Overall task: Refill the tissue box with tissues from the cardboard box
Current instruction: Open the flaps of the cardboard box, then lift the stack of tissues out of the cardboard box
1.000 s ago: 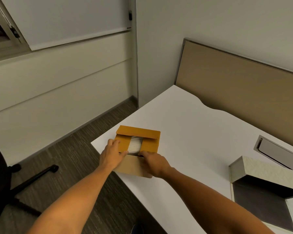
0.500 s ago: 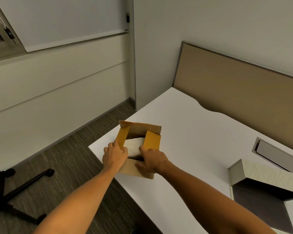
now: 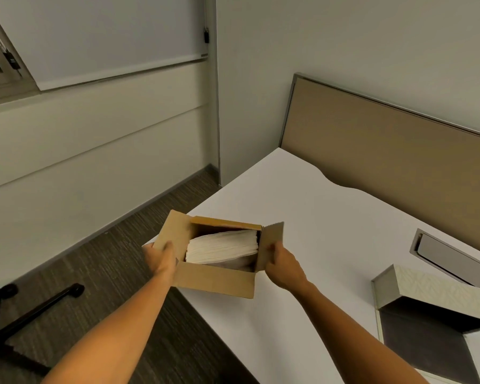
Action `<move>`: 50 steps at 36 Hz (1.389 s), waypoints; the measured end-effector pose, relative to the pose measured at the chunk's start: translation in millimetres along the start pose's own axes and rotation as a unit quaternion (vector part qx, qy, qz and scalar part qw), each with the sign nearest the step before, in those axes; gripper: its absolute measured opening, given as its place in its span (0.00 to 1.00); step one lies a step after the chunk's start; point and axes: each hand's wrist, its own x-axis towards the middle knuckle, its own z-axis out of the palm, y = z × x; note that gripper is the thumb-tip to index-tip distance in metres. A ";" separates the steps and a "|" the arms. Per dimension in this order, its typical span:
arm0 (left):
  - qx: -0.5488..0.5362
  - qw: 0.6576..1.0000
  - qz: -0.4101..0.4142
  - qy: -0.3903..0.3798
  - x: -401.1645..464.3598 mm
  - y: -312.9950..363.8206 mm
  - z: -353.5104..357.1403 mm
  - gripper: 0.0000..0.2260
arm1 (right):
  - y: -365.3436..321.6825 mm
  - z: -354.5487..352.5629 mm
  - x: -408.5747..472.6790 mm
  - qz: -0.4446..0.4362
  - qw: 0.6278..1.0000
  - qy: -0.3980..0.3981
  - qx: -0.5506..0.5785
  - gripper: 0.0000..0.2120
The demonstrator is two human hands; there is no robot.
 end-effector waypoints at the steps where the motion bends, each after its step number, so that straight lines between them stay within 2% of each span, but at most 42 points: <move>1: 0.012 1.000 -0.002 0.003 2.4 -2.2 -0.4 0.19 | 4.4 1.5 -1.0 0.013 1.000 -0.009 0.007 0.18; 3: 0.065 0.998 0.002 0.010 5.0 -5.1 -0.7 0.22 | 10.7 5.6 -3.0 0.036 0.999 -0.007 -0.004 0.22; 6: 0.195 0.980 0.034 0.026 5.1 -6.3 -2.3 0.25 | 13.5 14.0 -3.7 0.063 0.995 0.004 -0.078 0.25; 10: 0.385 0.915 0.111 0.050 1.9 -3.7 -4.4 0.22 | 4.5 17.5 -4.7 0.023 0.980 0.005 -0.196 0.24; 13: 0.437 0.875 0.204 0.038 -1.5 -0.5 -3.9 0.15 | -3.2 15.8 -0.4 -0.076 0.970 0.027 -0.229 0.26; 15: 0.473 0.837 0.273 0.017 -2.5 1.9 -2.6 0.14 | -9.8 13.2 3.7 -0.163 0.953 -0.017 -0.254 0.31; 17: 0.495 0.804 0.330 -0.009 -3.7 5.0 -0.4 0.13 | -18.2 10.8 7.9 -0.209 0.936 -0.072 -0.275 0.32; 21: 0.552 0.727 0.407 -0.046 -3.6 12.3 5.1 0.12 | -32.2 8.8 22.8 -0.212 0.932 -0.092 -0.281 0.35; 24: 0.569 0.689 0.441 -0.084 -0.5 19.5 7.2 0.17 | -40.4 5.9 35.8 -0.199 0.942 -0.080 -0.259 0.39; 26: 0.565 0.681 0.449 -0.121 0.5 25.4 11.0 0.20 | -44.6 3.7 44.7 -0.189 0.948 -0.071 -0.248 0.43; 30: 0.545 0.705 0.390 -0.231 0.2 34.0 22.2 0.29 | -49.8 2.3 64.0 -0.152 0.949 -0.103 -0.256 0.48; 34: 0.571 0.674 0.371 -0.288 -0.5 36.6 30.7 0.40 | -54.7 3.3 78.0 -0.127 0.938 -0.145 -0.287 0.53; 41: 0.602 0.611 0.396 -0.328 6.5 33.5 38.8 0.45 | -52.7 16.0 83.5 -0.150 0.902 -0.112 -0.389 0.58; 46: 0.629 0.568 0.415 -0.332 11.9 31.0 46.3 0.46 | -51.1 28.0 82.2 -0.155 0.885 -0.066 -0.433 0.57; 50: 0.638 0.551 0.429 -0.326 15.0 26.6 52.4 0.47 | -50.4 35.3 83.6 -0.217 0.864 -0.020 -0.455 0.55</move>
